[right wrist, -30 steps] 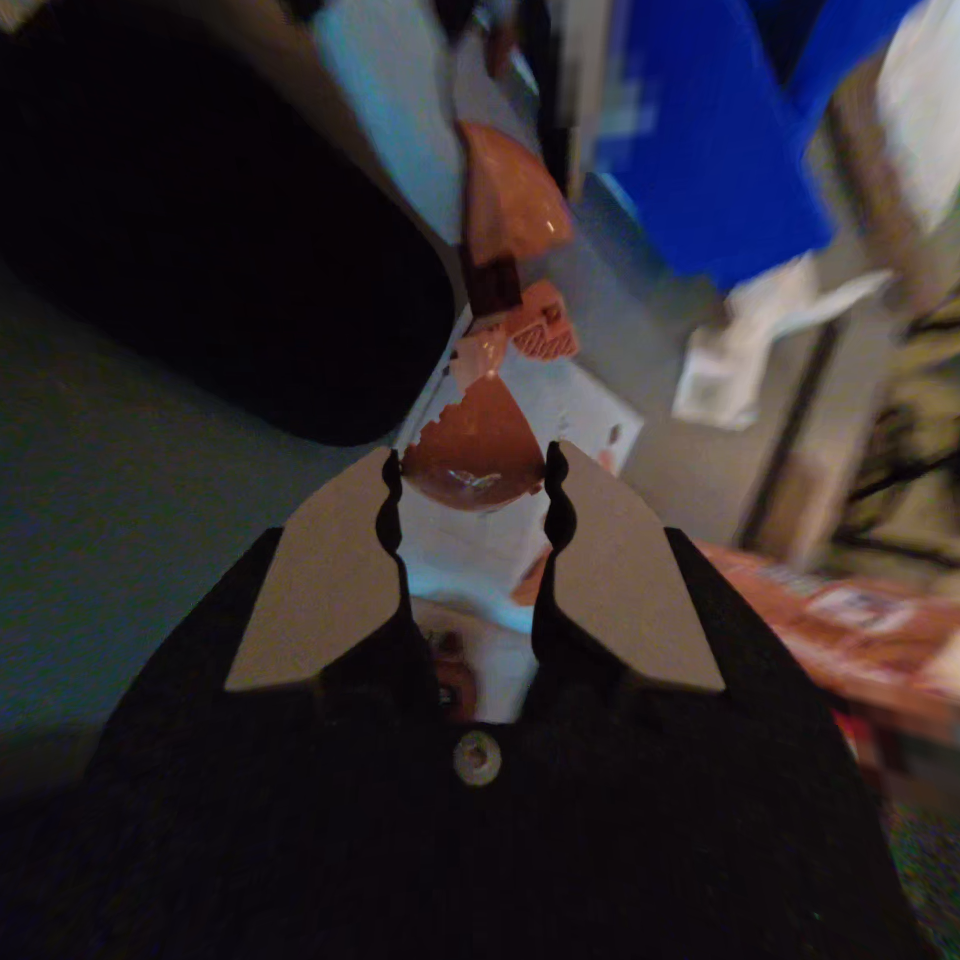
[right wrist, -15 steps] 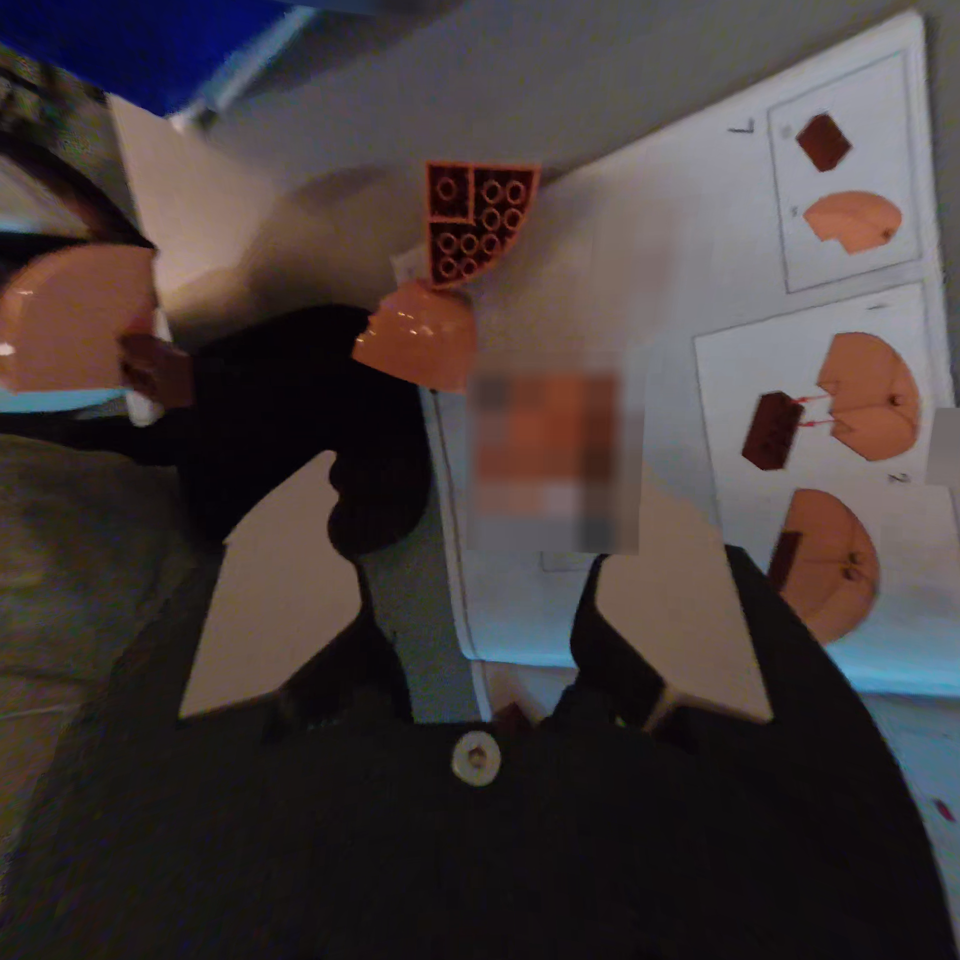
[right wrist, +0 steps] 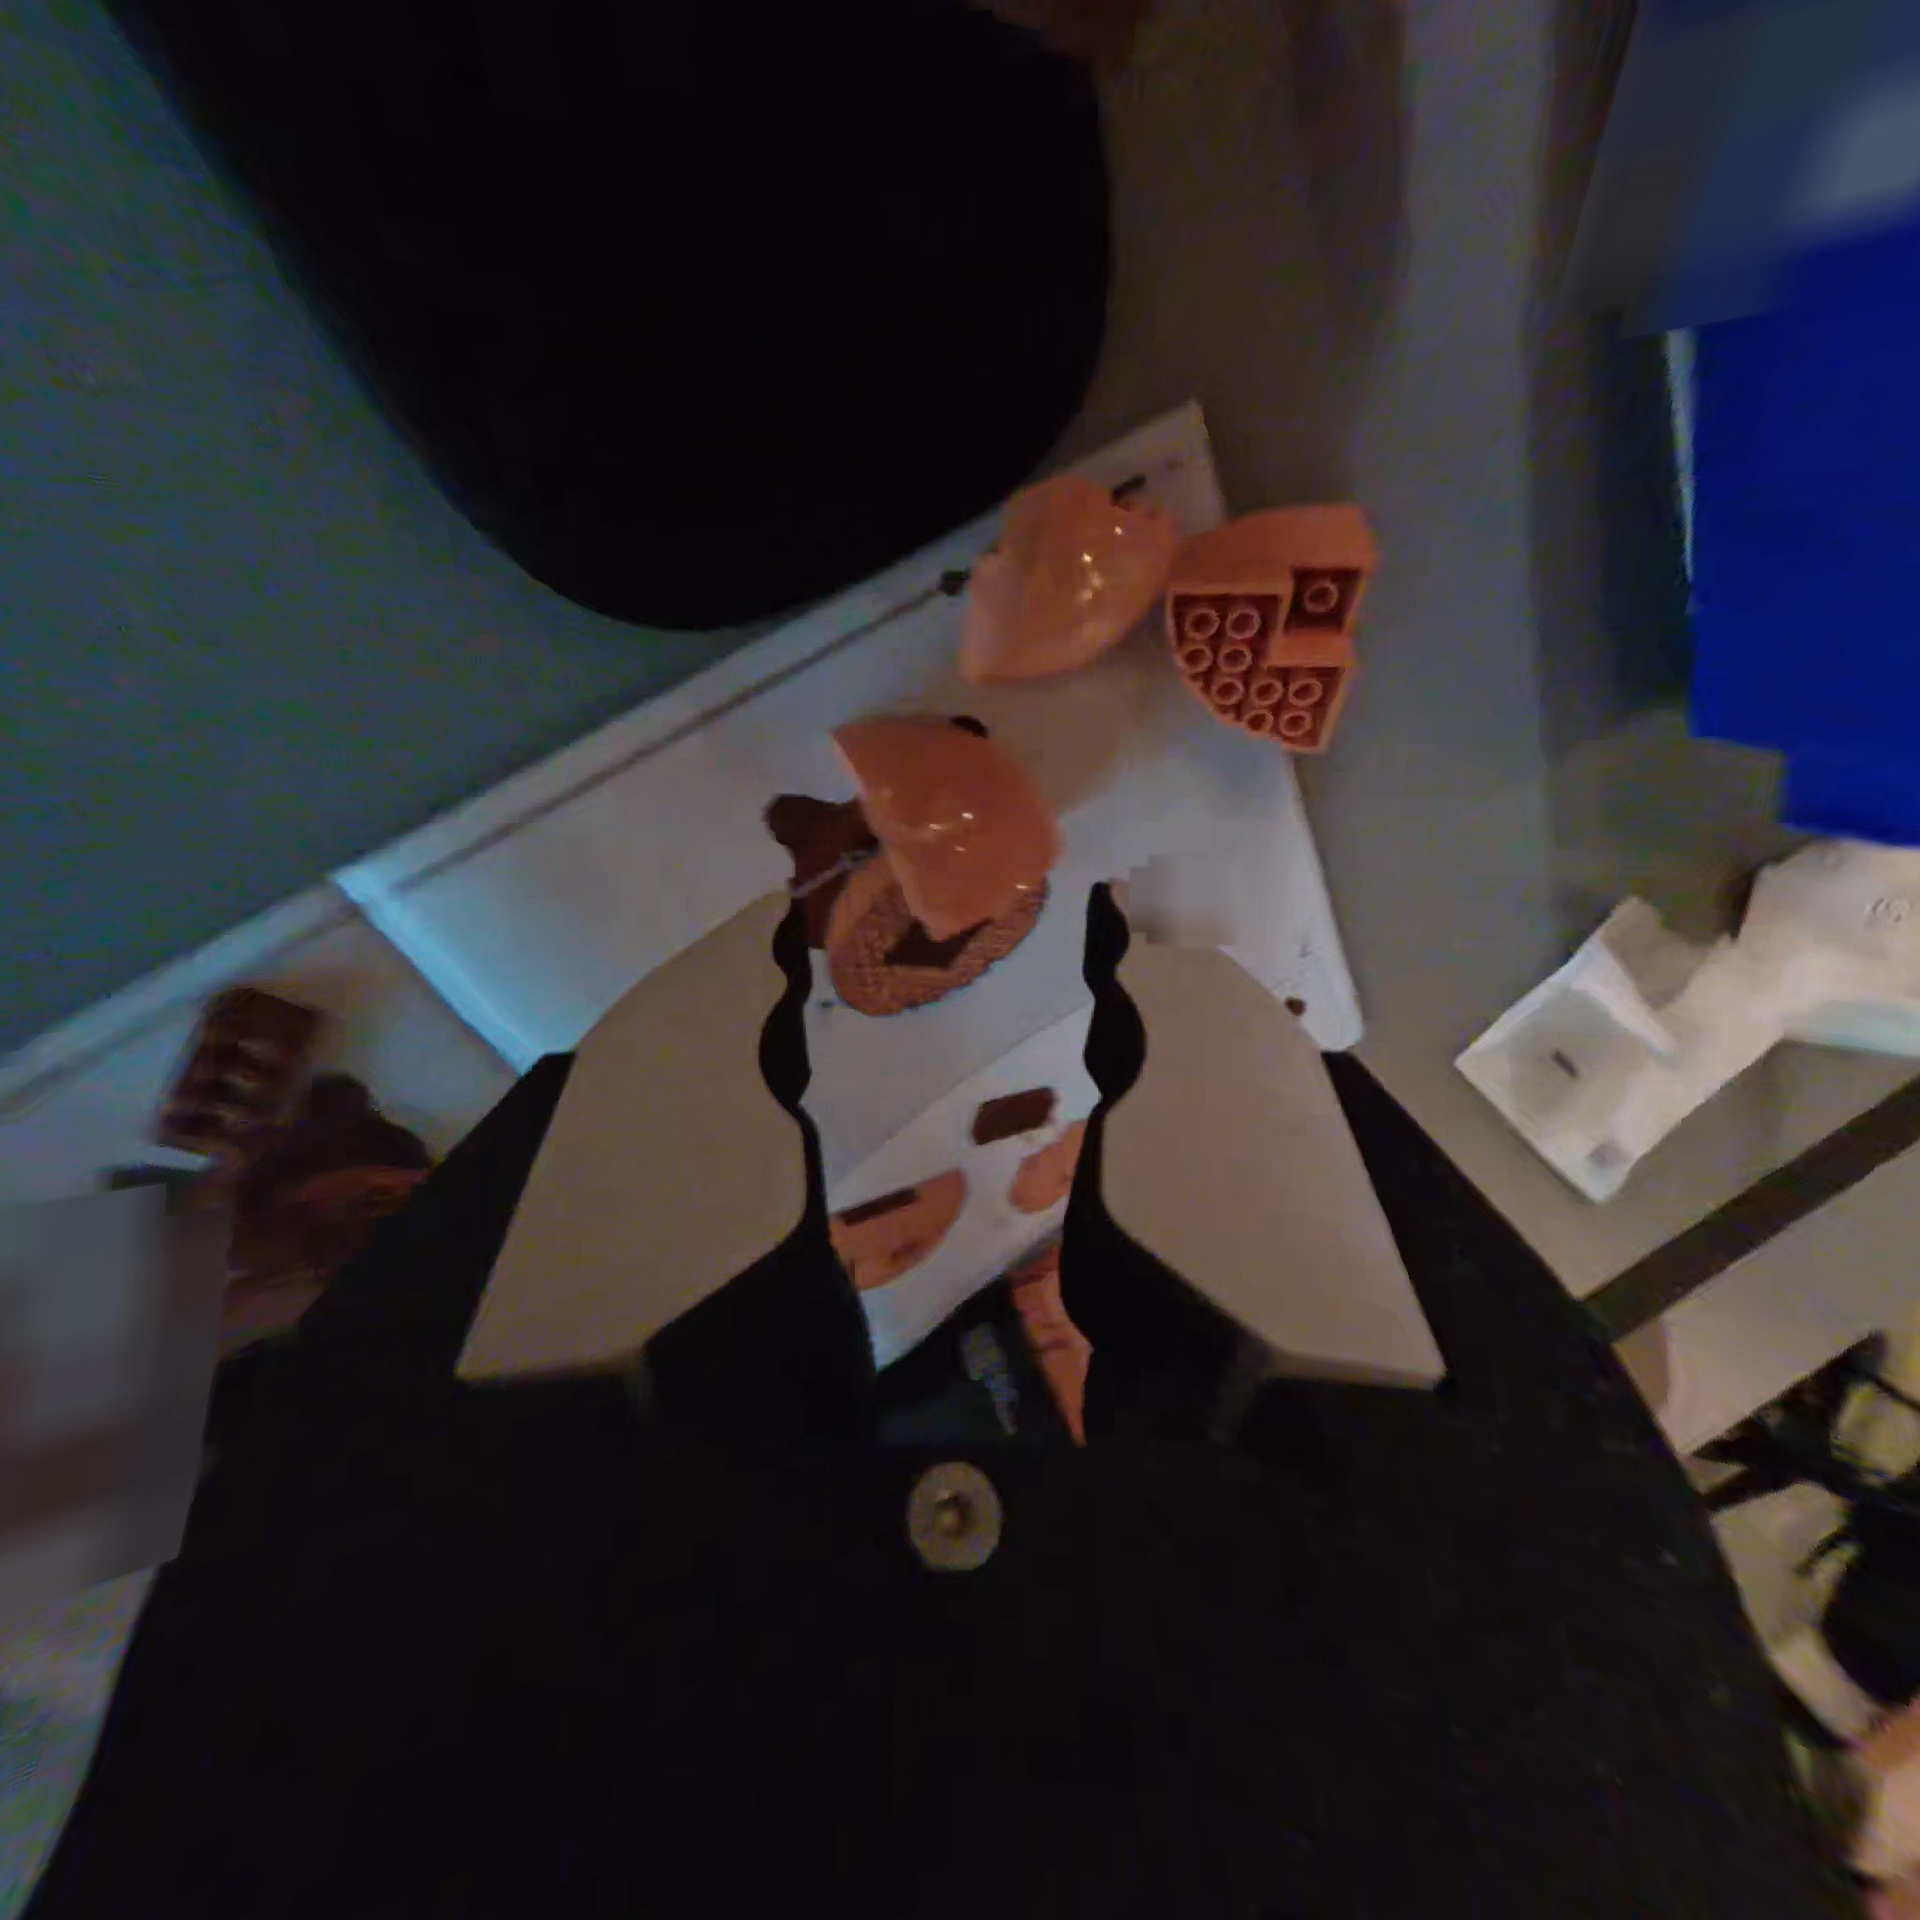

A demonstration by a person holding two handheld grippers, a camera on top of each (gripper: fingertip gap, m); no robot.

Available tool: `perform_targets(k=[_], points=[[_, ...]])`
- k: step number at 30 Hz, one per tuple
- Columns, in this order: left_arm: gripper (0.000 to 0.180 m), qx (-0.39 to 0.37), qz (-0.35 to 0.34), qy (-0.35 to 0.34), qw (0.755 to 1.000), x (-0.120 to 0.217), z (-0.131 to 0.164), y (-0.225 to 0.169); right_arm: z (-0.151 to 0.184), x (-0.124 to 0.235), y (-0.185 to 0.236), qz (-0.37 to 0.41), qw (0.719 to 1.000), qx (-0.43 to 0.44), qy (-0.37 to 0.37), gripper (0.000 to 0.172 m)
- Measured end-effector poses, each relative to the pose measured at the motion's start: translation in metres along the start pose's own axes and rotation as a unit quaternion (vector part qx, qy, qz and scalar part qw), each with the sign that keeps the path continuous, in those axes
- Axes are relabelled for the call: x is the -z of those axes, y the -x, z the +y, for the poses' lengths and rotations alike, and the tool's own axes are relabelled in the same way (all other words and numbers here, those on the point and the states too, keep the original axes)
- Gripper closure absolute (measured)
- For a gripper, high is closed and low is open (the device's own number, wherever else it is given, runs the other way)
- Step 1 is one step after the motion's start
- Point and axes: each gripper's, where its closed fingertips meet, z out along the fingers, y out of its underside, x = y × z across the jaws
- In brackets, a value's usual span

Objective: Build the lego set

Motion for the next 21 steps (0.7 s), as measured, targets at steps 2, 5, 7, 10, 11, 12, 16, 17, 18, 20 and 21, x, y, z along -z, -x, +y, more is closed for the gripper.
perform_targets(k=[2,5,7,10,11,12,16,17,18,20,21], points=[[0.144,0.012,0.010,-0.008,1.000,-0.001,-0.001,-0.003,0.007,-0.013,-0.006,-0.029,0.999,0.024,0.023,0.119],[0.144,0.014,-0.002,-0.008,1.000,-0.001,0.000,-0.001,0.013,-0.026,0.004,-0.087,0.994,-0.055,0.043,0.141],[0.145,0.004,-0.021,0.000,1.000,0.000,0.004,0.003,0.009,-0.022,0.015,-0.114,0.973,-0.199,0.042,0.142],[0.144,-0.007,-0.034,0.019,0.999,0.001,0.013,0.007,-0.005,-0.005,0.041,-0.161,0.912,-0.376,0.024,0.113],[0.144,-0.007,-0.033,0.021,0.999,0.001,0.014,0.006,-0.012,0.002,0.042,-0.155,0.907,-0.391,-0.003,0.110],[0.144,-0.004,-0.031,0.021,0.999,0.001,0.015,0.006,-0.014,0.009,0.042,-0.143,0.914,-0.379,-0.022,0.108],[0.145,0.007,-0.023,0.009,1.000,-0.001,0.013,0.007,-0.003,0.016,0.026,-0.057,0.980,-0.190,-0.035,0.102],[0.145,0.010,-0.022,0.006,1.000,-0.001,0.011,0.008,-0.008,0.011,0.021,-0.044,0.988,-0.138,-0.055,0.103],[0.145,0.011,-0.022,0.002,1.000,-0.002,0.009,0.008,-0.014,0.005,0.016,-0.039,0.992,-0.098,-0.075,0.106],[0.145,0.010,-0.021,-0.005,1.000,-0.002,0.003,0.007,-0.016,-0.013,0.013,-0.065,0.993,-0.063,-0.080,0.111],[0.144,0.006,-0.021,-0.007,1.000,-0.002,0.001,0.006,-0.012,-0.023,0.012,-0.081,0.992,-0.065,-0.068,0.112]])
